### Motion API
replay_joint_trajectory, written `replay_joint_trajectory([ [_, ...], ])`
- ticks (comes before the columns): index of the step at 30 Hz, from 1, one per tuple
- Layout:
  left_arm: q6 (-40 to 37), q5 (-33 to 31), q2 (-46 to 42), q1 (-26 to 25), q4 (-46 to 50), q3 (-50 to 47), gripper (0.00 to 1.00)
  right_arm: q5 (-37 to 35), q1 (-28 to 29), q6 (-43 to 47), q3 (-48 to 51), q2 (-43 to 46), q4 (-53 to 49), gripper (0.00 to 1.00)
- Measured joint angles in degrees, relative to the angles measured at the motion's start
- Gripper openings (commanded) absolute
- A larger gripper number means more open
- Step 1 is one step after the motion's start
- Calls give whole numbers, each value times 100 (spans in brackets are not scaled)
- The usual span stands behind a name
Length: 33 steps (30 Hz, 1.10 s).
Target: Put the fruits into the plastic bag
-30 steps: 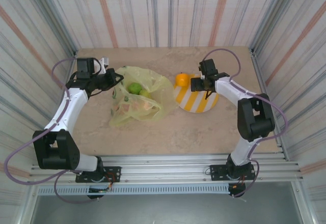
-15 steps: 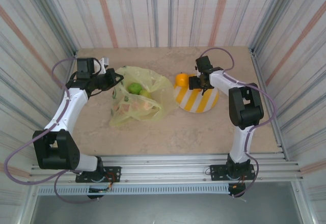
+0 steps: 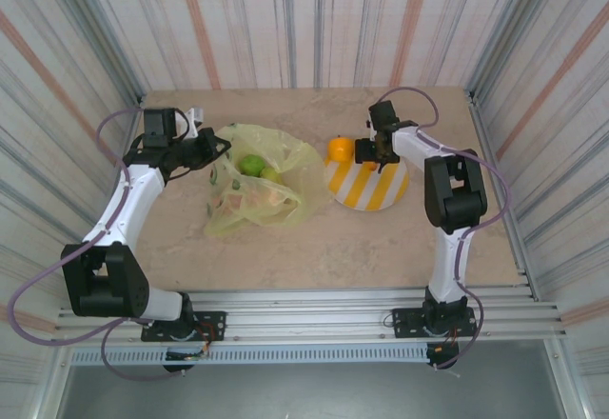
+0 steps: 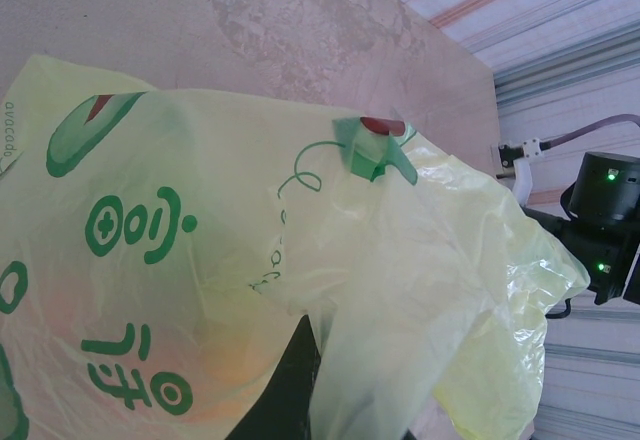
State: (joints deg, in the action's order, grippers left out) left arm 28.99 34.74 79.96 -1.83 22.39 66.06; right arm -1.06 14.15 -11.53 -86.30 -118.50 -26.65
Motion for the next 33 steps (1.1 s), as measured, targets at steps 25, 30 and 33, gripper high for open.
replay_joint_trajectory([
  [25, 0, 0, 0, 0, 0, 0, 0, 286, -256, -166, 42, 260, 2, 69],
  [30, 2, 0, 0, 0, 0, -9, 0, 380, -210, -330, 973, 1561, 297, 67],
  [33, 2, 2, 0, -2, -2, -9, 0, 498, 37, -407, 1648, 2463, 570, 67],
])
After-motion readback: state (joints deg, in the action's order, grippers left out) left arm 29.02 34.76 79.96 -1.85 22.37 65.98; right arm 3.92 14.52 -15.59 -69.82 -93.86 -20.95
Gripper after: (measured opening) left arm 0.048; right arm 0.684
